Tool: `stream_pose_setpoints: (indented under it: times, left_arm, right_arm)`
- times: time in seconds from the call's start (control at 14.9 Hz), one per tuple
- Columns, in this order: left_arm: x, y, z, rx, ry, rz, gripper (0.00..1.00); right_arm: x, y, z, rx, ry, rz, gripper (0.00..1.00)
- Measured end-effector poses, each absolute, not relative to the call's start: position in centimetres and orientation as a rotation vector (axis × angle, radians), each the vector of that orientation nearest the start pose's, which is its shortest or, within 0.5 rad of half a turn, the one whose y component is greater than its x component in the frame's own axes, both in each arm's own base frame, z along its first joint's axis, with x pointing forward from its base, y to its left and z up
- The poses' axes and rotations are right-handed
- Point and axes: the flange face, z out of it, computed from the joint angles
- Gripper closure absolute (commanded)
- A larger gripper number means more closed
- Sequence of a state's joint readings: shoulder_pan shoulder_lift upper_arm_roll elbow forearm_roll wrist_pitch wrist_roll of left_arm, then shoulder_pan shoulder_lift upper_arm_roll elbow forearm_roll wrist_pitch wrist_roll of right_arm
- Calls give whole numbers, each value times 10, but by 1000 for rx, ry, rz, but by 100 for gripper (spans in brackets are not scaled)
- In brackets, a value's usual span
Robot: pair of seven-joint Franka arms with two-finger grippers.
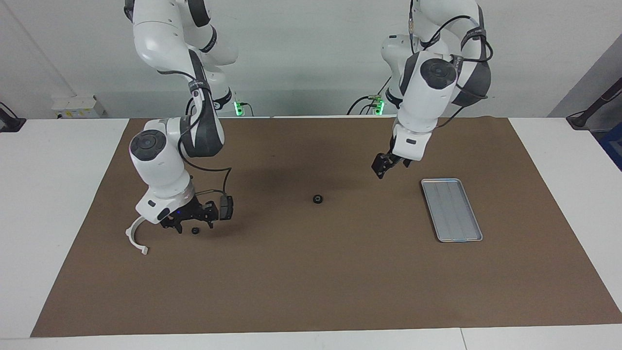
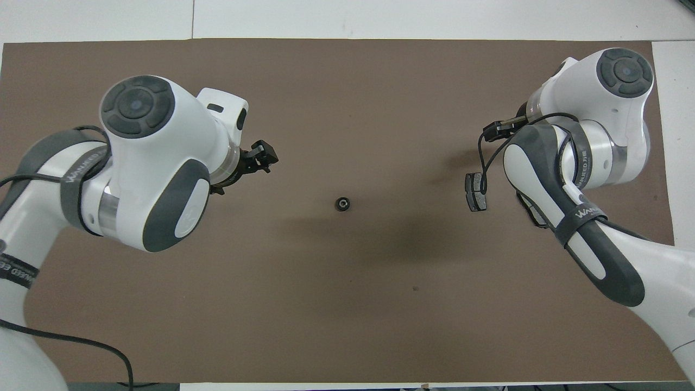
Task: Pick bearing gear from pile to tray
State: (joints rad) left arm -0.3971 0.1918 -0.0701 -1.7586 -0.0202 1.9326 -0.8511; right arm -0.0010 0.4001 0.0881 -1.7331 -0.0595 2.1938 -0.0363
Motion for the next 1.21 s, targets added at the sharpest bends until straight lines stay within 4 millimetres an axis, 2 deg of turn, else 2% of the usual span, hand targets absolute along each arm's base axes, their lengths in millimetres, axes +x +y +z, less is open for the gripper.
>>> stream_pose_setpoints:
  times: [0.2,0.47,0.61,0.74,0.94,1.21]
  left_arm:
    - [549,-322,417,-3078,-707,57,0]
    - [538,-388,359,-3093,-739,43,0]
    - [532,-411,340,-3124,-730,22,0]
    - [533,-419,332,-3154,-736,-7,0]
    - [533,-419,325,-3153,-738,-4,0]
    - [512,-441,303,-3134,-701,41,0]
  right_arm:
    - [652,47,342,-3145,-250,-78,8]
    - [643,34,332,-3146,-284,-35,8]
    - [640,26,328,-3145,-289,-19,9]
    - [639,20,326,-3145,-298,-13,9]
    - [638,17,325,-3145,-300,-13,9]
    - [638,18,320,-3144,-302,-66,10]
